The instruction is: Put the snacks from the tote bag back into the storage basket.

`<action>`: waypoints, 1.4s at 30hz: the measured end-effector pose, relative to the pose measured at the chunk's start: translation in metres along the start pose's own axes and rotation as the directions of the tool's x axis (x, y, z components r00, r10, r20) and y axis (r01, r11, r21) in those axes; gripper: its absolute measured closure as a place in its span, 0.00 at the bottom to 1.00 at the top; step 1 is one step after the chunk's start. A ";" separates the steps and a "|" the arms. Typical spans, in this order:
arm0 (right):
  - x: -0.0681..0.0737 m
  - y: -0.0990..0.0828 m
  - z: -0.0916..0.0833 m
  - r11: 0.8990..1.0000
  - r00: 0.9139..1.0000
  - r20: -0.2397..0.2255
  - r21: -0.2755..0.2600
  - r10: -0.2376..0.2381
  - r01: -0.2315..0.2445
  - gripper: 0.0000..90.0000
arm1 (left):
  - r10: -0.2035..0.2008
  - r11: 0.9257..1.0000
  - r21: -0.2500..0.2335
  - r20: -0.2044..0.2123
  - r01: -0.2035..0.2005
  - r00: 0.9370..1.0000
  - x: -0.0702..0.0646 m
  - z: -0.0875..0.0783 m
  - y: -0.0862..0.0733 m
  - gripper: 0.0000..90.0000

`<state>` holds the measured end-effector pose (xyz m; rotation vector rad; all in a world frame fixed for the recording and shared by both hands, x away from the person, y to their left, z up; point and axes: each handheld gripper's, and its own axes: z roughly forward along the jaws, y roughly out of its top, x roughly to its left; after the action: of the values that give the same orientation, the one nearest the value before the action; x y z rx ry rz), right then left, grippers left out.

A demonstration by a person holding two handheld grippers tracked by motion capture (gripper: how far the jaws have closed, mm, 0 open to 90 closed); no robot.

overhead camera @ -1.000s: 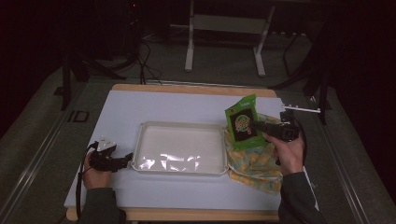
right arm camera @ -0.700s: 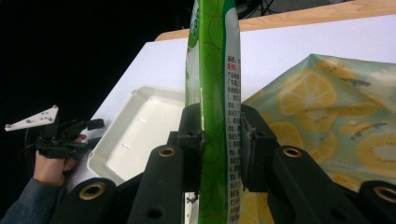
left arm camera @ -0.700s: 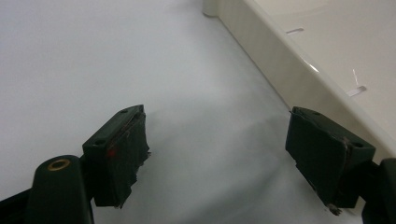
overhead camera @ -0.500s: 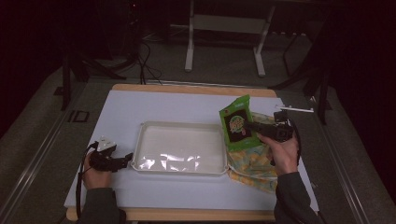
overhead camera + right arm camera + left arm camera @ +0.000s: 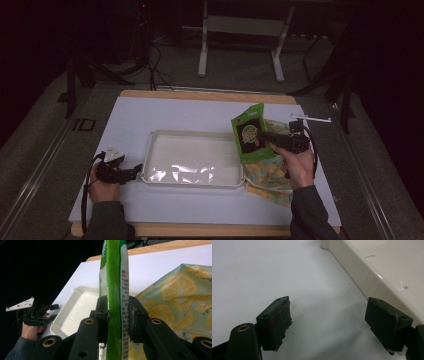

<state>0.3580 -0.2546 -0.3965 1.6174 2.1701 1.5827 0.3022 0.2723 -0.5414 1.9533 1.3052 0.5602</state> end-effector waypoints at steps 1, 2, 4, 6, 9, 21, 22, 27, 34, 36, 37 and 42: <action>0.000 -0.001 0.000 1.000 1.000 0.002 0.000 0.002 -0.002 0.81 | 0.000 1.000 0.000 0.000 0.000 1.000 0.000 0.000 0.000 0.23; 0.000 -0.001 0.001 1.000 1.000 0.003 -0.001 0.005 -0.005 0.81 | 0.000 1.000 0.000 -0.001 0.000 1.000 0.000 0.000 0.000 0.23; 0.000 -0.002 0.001 1.000 1.000 0.003 -0.004 0.003 -0.003 0.81 | 0.000 1.000 0.000 -0.001 0.000 1.000 0.000 0.000 0.000 0.23; 0.001 -0.003 0.002 1.000 1.000 0.005 -0.004 0.004 -0.004 0.81 | 0.000 1.000 0.000 0.000 0.000 1.000 0.000 0.000 0.000 0.23; 0.002 -0.005 0.004 1.000 1.000 0.007 -0.005 0.007 -0.007 0.81 | 0.001 1.000 0.000 0.000 -0.001 1.000 0.000 0.000 0.000 0.23; 0.003 -0.009 0.009 1.000 1.000 0.012 -0.005 0.008 -0.008 0.81 | 0.000 1.000 -0.001 0.001 0.000 1.000 0.000 0.000 0.000 0.23; 0.003 -0.009 0.009 1.000 1.000 0.013 -0.005 0.010 -0.010 0.81 | 0.000 1.000 -0.001 0.000 0.000 1.000 0.000 0.000 0.000 0.23; 0.003 -0.013 0.013 1.000 1.000 0.019 -0.001 0.013 -0.013 0.81 | -0.002 1.000 -0.002 0.000 0.002 1.000 0.000 0.000 0.000 0.23; 0.004 -0.018 0.019 1.000 1.000 0.017 -0.005 0.022 -0.022 0.81 | -0.001 1.000 -0.001 0.001 0.001 1.000 0.000 0.000 0.000 0.23; 0.005 -0.019 0.020 1.000 1.000 0.015 -0.002 0.024 -0.024 0.81 | -0.001 1.000 0.000 0.001 0.001 1.000 0.000 0.000 0.000 0.23; 0.005 -0.020 0.021 1.000 1.000 0.014 0.000 0.023 -0.023 0.81 | -0.001 1.000 0.000 0.000 0.001 1.000 0.000 0.000 0.000 0.23; 0.006 -0.022 0.025 1.000 1.000 0.016 0.002 0.027 -0.027 0.81 | -0.001 1.000 -0.002 0.001 0.001 1.000 0.000 0.000 0.000 0.23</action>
<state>0.3525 -0.2317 -0.4210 1.6607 2.1528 1.5691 0.3022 0.2724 -0.5414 1.9512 1.3048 0.5593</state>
